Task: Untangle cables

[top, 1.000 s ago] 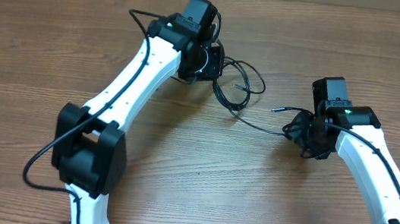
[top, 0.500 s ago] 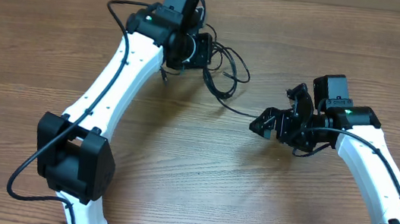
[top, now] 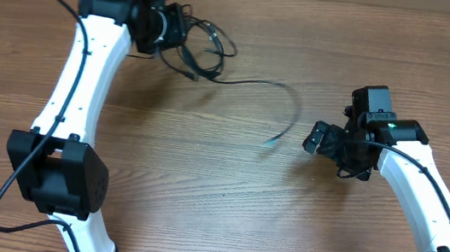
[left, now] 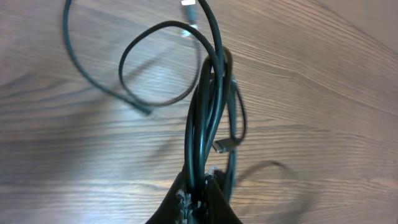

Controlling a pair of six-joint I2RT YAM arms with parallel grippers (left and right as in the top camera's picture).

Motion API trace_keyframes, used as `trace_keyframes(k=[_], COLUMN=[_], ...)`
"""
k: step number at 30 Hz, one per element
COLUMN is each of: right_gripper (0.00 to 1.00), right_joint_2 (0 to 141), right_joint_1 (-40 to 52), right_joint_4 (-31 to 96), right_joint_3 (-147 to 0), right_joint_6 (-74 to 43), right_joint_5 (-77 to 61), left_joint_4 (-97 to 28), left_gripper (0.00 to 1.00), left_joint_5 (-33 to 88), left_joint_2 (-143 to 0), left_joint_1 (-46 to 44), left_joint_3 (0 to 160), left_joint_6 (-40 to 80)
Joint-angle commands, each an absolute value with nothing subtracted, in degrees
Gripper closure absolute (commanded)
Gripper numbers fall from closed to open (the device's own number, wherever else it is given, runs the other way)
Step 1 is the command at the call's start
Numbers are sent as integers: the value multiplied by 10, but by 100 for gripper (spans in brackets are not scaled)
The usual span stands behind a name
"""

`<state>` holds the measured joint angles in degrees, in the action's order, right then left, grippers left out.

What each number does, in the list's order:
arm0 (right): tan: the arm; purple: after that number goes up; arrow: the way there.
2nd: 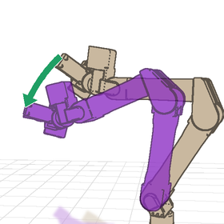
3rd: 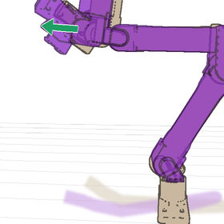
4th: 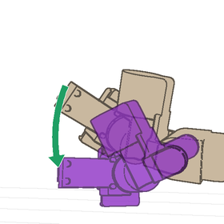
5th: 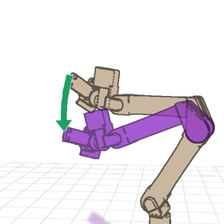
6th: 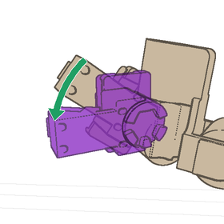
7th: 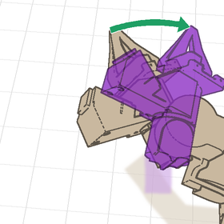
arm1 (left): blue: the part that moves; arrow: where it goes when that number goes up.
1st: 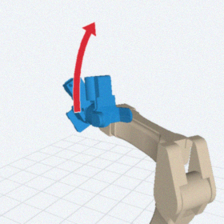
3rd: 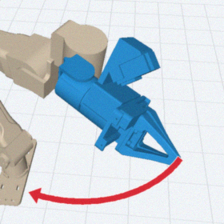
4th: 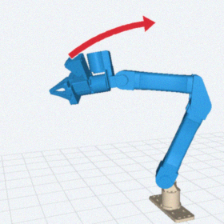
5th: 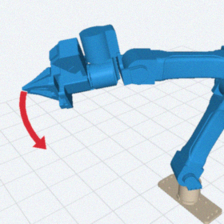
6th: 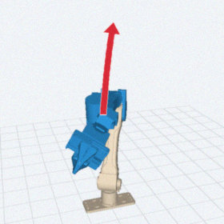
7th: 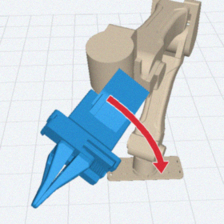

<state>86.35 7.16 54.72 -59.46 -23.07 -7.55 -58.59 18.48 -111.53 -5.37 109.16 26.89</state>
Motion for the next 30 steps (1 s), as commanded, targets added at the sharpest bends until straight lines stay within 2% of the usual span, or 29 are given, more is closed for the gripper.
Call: trace_keyframes(k=[1, 5, 9, 13, 18, 23, 30], right_gripper=[0, 0, 0, 0, 0, 0, 0], right_joint_2=[862, 862, 862, 862, 862, 862, 862], right_joint_1=[70, 70, 70, 70, 71, 71, 71], right_joint_4=[543, 525, 477, 423, 406, 397, 332], right_joint_3=[-600, -600, -600, -600, -600, -600, -600], right_joint_6=[-260, -240, -194, -195, -214, -250, -286], right_joint_5=[-40, -98, -254, -368, -387, -387, -385], left_joint_4=[-597, -600, -595, -595, -581, -531, -526], left_gripper=[96, 96, 96, 96, 96, 96, 96], left_joint_5=[216, 268, 334, 346, 361, 519, 587], left_joint_2=[-1094, -1094, -1094, -1094, -1094, -1094, -1094], left_joint_1=[-51, -65, -104, -154, -191, -199, -200], left_joint_3=[1109, 1108, 1108, 1108, 1108, 1108, 1108], left_joint_6=[247, 221, 166, 136, 133, 132, 133])
